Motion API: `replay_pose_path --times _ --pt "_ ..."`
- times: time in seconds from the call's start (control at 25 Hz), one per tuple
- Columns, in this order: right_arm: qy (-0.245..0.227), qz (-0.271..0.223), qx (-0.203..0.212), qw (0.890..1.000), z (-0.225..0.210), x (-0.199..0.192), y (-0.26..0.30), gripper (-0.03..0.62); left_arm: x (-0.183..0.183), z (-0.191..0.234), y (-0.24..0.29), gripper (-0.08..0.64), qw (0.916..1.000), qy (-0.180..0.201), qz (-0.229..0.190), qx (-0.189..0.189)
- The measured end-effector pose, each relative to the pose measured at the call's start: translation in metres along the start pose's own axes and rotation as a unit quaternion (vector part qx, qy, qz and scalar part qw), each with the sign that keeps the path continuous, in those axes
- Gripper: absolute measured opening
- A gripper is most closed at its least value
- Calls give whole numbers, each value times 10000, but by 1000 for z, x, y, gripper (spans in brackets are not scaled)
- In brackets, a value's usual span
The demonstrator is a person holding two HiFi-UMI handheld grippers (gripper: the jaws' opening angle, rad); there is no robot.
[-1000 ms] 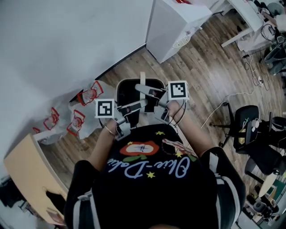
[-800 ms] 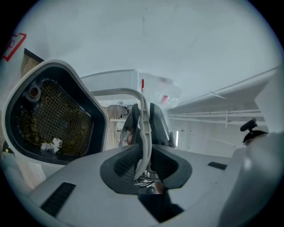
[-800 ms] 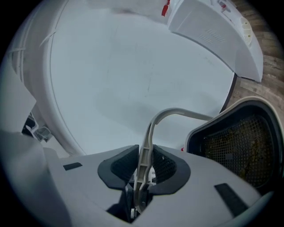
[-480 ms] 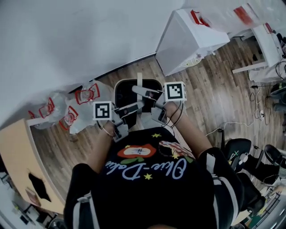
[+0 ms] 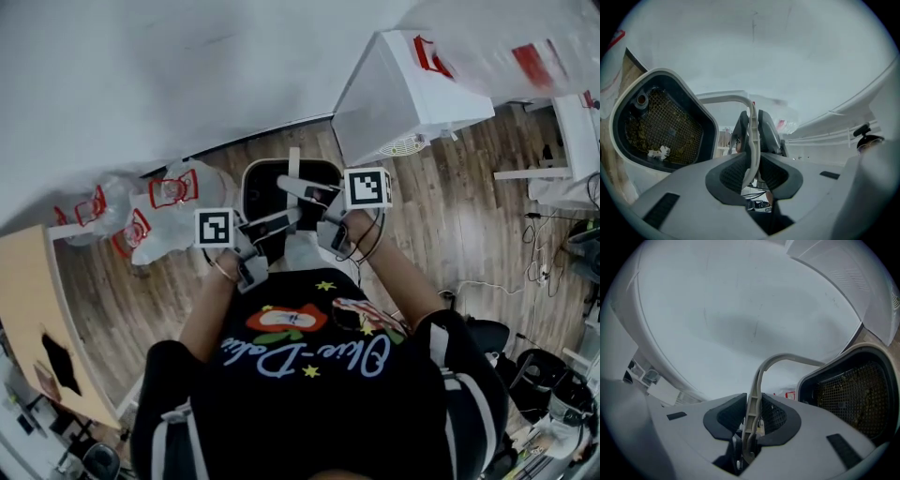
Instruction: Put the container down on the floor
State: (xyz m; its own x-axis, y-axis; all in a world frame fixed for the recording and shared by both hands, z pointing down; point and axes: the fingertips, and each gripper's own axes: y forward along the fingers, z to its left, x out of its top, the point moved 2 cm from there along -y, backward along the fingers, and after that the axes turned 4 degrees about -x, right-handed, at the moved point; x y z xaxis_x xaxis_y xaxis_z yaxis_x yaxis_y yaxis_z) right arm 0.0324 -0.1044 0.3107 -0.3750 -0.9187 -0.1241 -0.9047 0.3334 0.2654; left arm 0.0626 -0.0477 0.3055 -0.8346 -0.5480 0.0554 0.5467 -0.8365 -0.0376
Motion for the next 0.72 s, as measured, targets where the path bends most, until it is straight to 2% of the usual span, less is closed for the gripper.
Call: replay_pose_path --times 0.16,0.36,0.56,0.72 --pt "-51 213 59 9997 -3 1 2 80 1 8 1 80 9998 15 -160 144" --pt "54 397 -6 9992 -12 3 2 80 4 15 6 80 9992 -2 -369 141" --pt "-38 495 -19 9988 -23 1 9 80 4 30 4 81 9992 -11 -347 211" --pt "190 476 -219 9984 -38 20 10 80 23 37 15 81 9992 -86 -261 304"
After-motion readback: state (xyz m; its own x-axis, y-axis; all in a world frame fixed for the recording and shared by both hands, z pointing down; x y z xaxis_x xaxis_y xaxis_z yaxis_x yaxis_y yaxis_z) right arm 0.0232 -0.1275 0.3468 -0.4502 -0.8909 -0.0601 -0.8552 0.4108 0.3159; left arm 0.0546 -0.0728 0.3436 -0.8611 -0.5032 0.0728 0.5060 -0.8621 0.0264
